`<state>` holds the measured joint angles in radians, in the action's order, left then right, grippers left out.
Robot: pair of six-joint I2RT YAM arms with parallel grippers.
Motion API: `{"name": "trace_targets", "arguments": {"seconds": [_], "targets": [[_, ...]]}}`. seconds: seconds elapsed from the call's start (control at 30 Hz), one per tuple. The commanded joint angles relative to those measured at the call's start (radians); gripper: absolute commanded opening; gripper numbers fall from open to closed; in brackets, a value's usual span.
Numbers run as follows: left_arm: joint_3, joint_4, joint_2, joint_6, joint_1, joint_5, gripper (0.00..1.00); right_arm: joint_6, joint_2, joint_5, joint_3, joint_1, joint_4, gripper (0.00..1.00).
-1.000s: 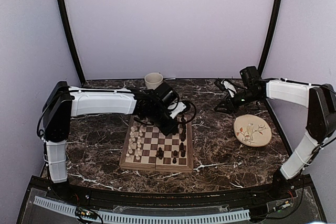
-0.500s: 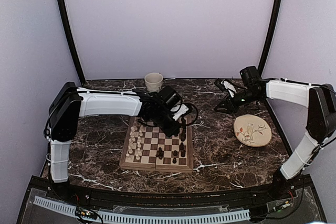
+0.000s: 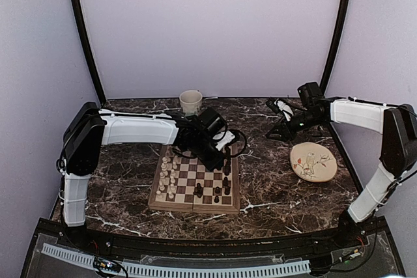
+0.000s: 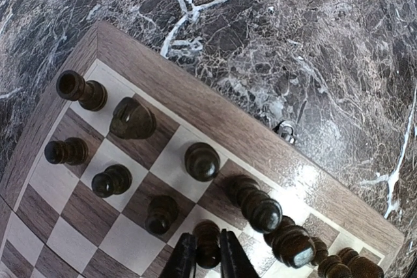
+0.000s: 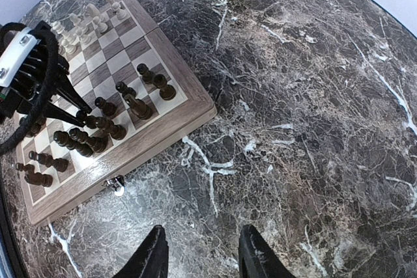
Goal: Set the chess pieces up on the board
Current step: Place the pawn on d7, then pick up the rook from the chessboard.
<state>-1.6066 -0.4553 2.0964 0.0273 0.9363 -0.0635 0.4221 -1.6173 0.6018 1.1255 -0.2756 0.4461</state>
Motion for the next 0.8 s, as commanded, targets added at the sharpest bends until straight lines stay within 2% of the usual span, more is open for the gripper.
{"name": "trace_targets", "arguments": {"seconds": [0.0, 0.37, 0.6, 0.77], "targets": [[-0.035, -0.038, -0.002, 0.005, 0.007, -0.015, 0.18, 0.012, 0.007, 0.002, 0.017, 0.003, -0.002, 0.37], [-0.030, -0.095, -0.082, -0.019, 0.010, 0.008, 0.24, 0.010, 0.015, 0.000, 0.020, 0.003, 0.011, 0.37], [0.158, -0.081, -0.311, -0.049, 0.010, 0.096, 0.30, 0.027, 0.066, 0.015, 0.107, -0.016, 0.078, 0.36], [0.313, -0.070, -0.495, -0.079, 0.008, 0.165, 0.33, 0.079, 0.057, -0.057, 0.210, -0.155, 0.189, 0.34]]}}
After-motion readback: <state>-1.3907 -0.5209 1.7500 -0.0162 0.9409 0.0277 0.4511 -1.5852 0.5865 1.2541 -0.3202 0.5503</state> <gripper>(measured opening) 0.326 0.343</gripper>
